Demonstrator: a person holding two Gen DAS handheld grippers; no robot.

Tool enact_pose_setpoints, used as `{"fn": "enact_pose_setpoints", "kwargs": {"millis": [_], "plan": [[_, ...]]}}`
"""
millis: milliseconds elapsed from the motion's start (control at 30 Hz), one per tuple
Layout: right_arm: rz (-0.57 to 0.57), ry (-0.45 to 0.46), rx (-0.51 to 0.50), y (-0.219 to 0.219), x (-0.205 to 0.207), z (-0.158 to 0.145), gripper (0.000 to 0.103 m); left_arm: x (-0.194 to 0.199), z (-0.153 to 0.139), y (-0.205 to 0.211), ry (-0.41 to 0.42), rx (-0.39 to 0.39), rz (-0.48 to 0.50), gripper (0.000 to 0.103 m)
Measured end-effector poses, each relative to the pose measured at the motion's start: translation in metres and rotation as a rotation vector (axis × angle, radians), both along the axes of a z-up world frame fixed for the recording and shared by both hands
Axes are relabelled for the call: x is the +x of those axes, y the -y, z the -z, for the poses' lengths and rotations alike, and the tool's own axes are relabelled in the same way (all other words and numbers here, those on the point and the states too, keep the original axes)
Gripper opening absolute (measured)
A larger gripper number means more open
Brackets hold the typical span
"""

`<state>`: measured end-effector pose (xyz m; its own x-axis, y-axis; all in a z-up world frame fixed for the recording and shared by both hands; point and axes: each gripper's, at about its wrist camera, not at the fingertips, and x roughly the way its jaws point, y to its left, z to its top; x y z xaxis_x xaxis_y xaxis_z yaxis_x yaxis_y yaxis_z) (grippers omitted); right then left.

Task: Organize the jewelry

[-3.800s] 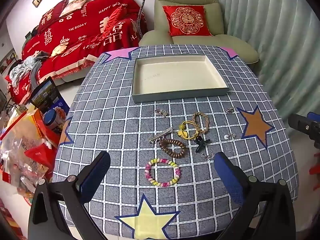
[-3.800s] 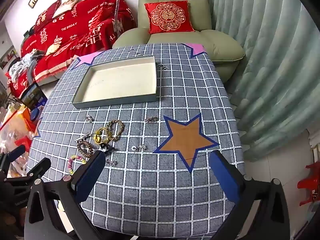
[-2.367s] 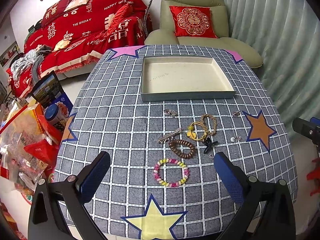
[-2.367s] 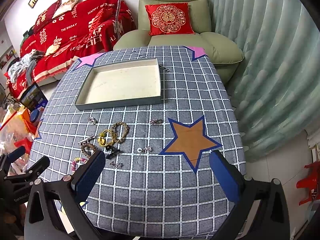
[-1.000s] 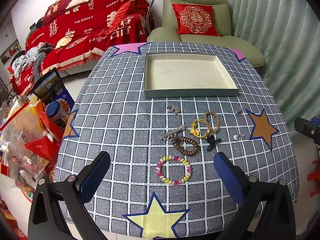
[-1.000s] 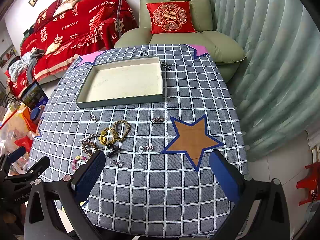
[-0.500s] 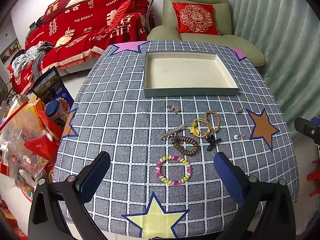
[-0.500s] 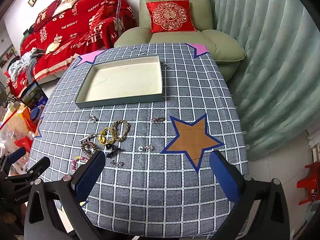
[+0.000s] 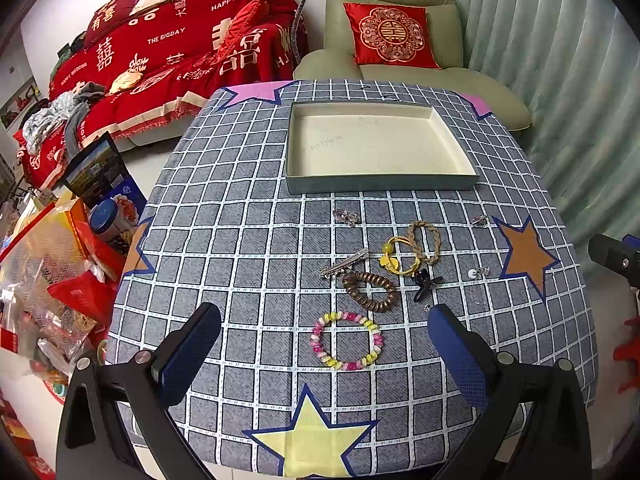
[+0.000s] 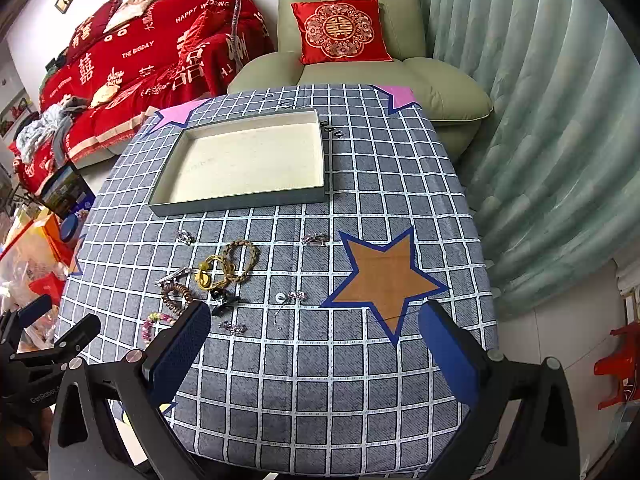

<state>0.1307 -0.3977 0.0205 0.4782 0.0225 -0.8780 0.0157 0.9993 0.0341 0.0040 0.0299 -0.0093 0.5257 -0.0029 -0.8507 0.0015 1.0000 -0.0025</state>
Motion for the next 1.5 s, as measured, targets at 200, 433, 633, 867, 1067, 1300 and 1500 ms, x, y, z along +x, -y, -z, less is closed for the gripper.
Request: {"fn": "enact_pose_setpoints", "kwargs": {"millis": [200, 433, 633, 867, 1067, 1300, 1500], "plan": [[-0.001, -0.001, 0.000, 0.000, 0.000, 0.001, 0.103, 0.000, 0.001, 0.000, -0.002, -0.001, -0.001, 0.103], [0.001, -0.004, 0.000, 0.001, 0.002, 0.002, 0.103, 0.003, 0.004, 0.002, -0.007, 0.001, 0.000, 0.103], [0.001, -0.012, 0.041, 0.001, -0.003, 0.007, 0.103, 0.006, 0.011, -0.006, -0.031, 0.013, -0.026, 0.103], [0.052, -0.074, 0.110, 0.011, -0.001, 0.023, 0.103, 0.012, 0.026, -0.022, -0.111, -0.015, -0.055, 0.103], [0.078, -0.187, 0.122, 0.012, 0.007, 0.042, 0.103, 0.020, 0.053, -0.030, -0.217, -0.023, -0.055, 0.103], [0.097, -0.354, 0.121, 0.006, 0.012, 0.081, 0.103, 0.027, 0.083, -0.028, -0.305, -0.042, -0.028, 0.103], [0.103, -0.405, 0.113, 0.000, 0.032, 0.109, 0.103, 0.037, 0.103, -0.026, -0.347, -0.053, -0.022, 0.094]]}}
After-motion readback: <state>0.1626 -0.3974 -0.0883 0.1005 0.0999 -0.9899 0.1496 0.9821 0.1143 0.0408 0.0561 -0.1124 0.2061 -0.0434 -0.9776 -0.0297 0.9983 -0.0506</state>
